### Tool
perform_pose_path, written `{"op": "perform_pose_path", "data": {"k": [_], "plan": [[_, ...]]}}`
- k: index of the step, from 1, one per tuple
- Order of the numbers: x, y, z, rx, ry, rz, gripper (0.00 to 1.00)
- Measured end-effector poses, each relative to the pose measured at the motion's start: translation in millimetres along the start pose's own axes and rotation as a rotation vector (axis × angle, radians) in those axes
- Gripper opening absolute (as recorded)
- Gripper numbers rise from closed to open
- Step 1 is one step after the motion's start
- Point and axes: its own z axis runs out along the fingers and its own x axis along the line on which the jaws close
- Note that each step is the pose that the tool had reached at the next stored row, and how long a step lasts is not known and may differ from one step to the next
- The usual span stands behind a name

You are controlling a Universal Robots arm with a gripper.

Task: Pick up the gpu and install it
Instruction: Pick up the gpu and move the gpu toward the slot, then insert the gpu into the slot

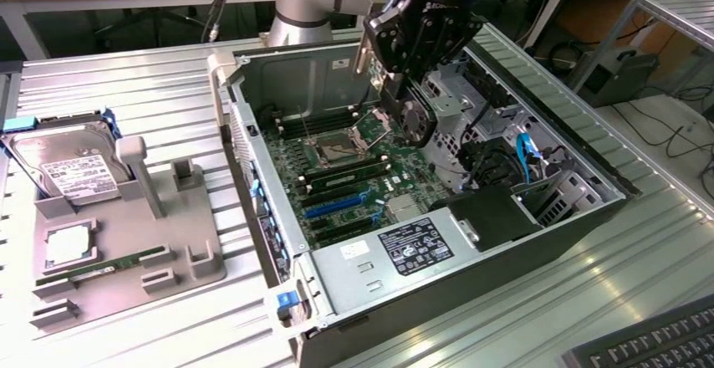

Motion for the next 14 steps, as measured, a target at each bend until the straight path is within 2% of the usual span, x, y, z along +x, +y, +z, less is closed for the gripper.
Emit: {"op": "perform_pose_path", "data": {"k": [14], "plan": [[0.0,0.0,0.0,0.0000,0.0001,0.000,0.26]]}}
